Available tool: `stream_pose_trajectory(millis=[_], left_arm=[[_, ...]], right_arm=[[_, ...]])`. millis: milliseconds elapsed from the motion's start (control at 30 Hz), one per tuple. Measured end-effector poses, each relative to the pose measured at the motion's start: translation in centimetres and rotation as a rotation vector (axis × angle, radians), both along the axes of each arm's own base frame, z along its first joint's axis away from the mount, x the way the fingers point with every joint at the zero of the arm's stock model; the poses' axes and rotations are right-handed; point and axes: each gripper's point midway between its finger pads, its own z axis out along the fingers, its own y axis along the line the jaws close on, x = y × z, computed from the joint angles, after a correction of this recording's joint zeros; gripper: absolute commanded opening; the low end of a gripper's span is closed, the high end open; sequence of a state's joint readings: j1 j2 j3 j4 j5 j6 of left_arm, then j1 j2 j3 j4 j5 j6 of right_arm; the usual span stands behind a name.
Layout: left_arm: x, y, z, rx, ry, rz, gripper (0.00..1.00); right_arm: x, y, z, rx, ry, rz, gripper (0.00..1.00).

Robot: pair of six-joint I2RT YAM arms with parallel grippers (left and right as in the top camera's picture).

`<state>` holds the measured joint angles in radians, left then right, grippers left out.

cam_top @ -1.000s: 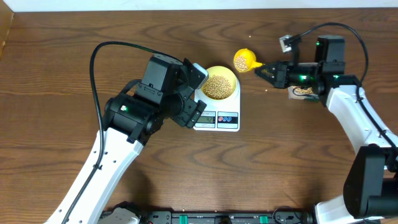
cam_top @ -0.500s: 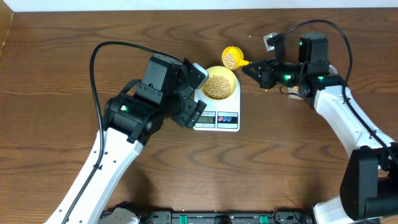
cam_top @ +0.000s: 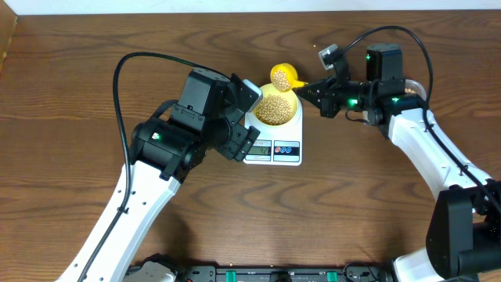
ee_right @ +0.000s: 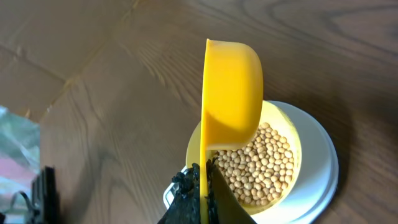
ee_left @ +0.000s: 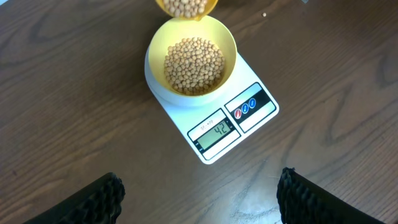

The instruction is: Scoop item into bowl and weigh 50g on scale

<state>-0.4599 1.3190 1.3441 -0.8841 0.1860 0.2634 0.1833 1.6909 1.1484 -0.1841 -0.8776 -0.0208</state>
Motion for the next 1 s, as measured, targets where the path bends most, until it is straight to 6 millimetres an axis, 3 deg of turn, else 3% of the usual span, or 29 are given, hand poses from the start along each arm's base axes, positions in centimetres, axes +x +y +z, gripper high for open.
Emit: stream_pose_trajectory(millis=[333, 1000], left_arm=[[0.0, 0.0, -0.01, 0.0, 0.0, 0.0, 0.81], [0.0, 0.0, 0.0, 0.0, 0.0, 0.0, 0.81]], right_arm=[[-0.51, 0.98, -0.04, -0.055, -0.14, 0.093, 0.01], [-0.34, 1.01, 0.15, -0.061, -0.173, 0.102, 0.01]])
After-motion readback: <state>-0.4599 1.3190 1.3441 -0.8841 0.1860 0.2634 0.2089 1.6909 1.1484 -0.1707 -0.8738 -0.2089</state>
